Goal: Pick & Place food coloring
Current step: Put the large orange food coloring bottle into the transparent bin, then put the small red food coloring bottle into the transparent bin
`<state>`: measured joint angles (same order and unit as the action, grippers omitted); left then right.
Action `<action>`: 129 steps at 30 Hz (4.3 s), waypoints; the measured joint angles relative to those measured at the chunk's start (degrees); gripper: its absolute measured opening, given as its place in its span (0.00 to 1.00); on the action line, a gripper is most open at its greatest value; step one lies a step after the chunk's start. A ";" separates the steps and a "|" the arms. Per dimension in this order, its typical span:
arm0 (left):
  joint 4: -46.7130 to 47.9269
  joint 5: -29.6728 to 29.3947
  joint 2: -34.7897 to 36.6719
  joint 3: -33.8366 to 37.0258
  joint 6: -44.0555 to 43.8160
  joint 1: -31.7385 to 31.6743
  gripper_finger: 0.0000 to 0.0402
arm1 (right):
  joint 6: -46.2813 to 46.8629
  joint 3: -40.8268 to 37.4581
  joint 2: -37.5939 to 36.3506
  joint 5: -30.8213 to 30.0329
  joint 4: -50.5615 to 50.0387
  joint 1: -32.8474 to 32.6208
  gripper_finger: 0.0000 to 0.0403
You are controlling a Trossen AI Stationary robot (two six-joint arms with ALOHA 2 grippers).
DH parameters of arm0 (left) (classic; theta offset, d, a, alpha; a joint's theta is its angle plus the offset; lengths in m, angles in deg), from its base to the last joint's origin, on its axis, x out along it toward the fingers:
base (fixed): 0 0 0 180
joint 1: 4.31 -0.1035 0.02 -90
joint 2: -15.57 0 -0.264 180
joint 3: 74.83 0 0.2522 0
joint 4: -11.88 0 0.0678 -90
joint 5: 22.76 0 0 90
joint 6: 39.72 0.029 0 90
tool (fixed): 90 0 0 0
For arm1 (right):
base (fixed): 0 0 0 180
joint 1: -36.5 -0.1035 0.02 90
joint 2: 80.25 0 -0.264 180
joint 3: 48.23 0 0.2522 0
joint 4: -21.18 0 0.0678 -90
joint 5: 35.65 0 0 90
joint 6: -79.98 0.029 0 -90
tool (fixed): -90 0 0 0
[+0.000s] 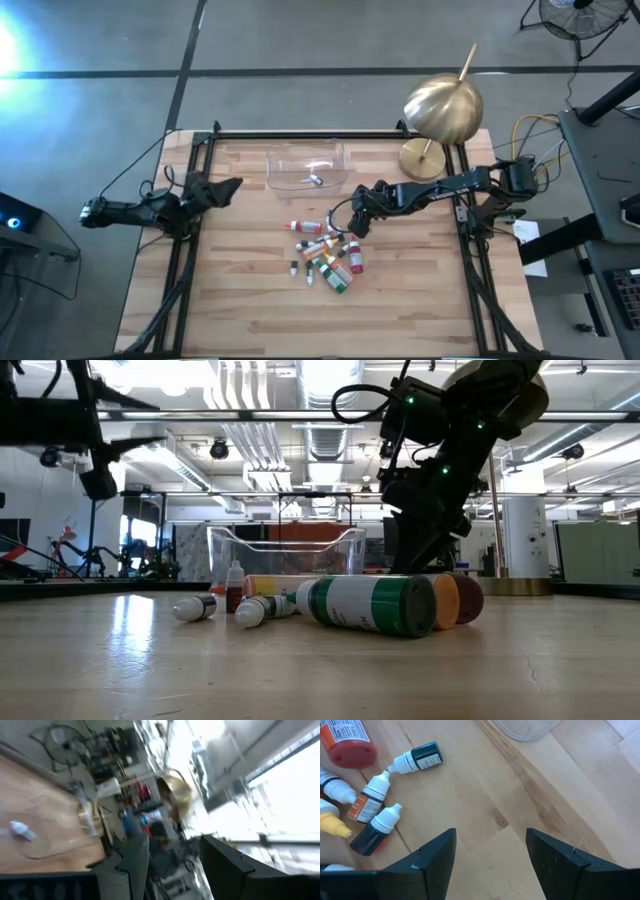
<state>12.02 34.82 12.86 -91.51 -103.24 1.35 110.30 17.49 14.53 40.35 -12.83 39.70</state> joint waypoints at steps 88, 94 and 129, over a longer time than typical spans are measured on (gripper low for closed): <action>48.13 24.80 -93.82 -61.66 54.04 -5.80 0.23 | -8.07 0.00 0.07 6.07 -3.16 0.09 0.58; 57.10 11.75 -89.08 -71.03 57.70 -7.57 0.23 | -8.07 0.00 0.07 4.92 -3.04 0.15 0.58; 56.58 30.03 -82.40 -64.24 55.21 7.78 0.66 | -14.65 0.33 0.00 6.23 0.20 -0.13 0.58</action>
<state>68.60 64.84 -69.54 -155.75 -48.03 9.13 95.65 17.82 14.53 46.58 -12.63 39.57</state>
